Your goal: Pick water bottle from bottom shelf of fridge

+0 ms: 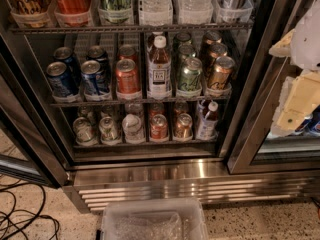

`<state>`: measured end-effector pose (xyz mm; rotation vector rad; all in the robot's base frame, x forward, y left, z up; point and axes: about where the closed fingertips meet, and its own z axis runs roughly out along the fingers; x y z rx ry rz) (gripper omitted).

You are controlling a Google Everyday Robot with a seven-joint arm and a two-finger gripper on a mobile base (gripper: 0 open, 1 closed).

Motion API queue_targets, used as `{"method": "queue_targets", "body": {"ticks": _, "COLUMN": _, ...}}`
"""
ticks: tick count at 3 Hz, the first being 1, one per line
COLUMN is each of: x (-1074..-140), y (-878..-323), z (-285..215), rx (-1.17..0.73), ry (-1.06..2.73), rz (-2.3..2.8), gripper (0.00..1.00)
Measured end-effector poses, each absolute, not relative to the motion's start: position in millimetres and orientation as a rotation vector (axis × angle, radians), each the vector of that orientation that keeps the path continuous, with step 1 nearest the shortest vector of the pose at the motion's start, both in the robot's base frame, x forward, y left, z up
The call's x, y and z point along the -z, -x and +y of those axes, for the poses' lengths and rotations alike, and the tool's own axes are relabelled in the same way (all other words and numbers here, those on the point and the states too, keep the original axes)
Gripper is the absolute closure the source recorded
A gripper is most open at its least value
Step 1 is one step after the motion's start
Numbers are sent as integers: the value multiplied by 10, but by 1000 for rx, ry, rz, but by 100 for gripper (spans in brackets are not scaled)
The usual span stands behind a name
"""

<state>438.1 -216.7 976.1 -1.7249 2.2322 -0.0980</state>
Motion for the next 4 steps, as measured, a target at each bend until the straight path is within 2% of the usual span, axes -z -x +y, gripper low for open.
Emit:
{"method": "queue_targets", "body": {"ticks": 1, "x": -9761, "y": -4381, "z": -2167, "rx": 98, "ry": 1725, "rz": 2232, "gripper": 0}}
{"method": "queue_targets", "body": {"ticks": 2, "x": -9668, "y": -4314, "z": -1955, "rx": -44, "ry": 1738, "rz": 2195, "gripper": 0}}
{"method": "queue_targets", "body": {"ticks": 4, "x": -9441, "y": -4011, "z": -1167, "rx": -589, "ry": 1749, "rz": 2000, "gripper": 0}}
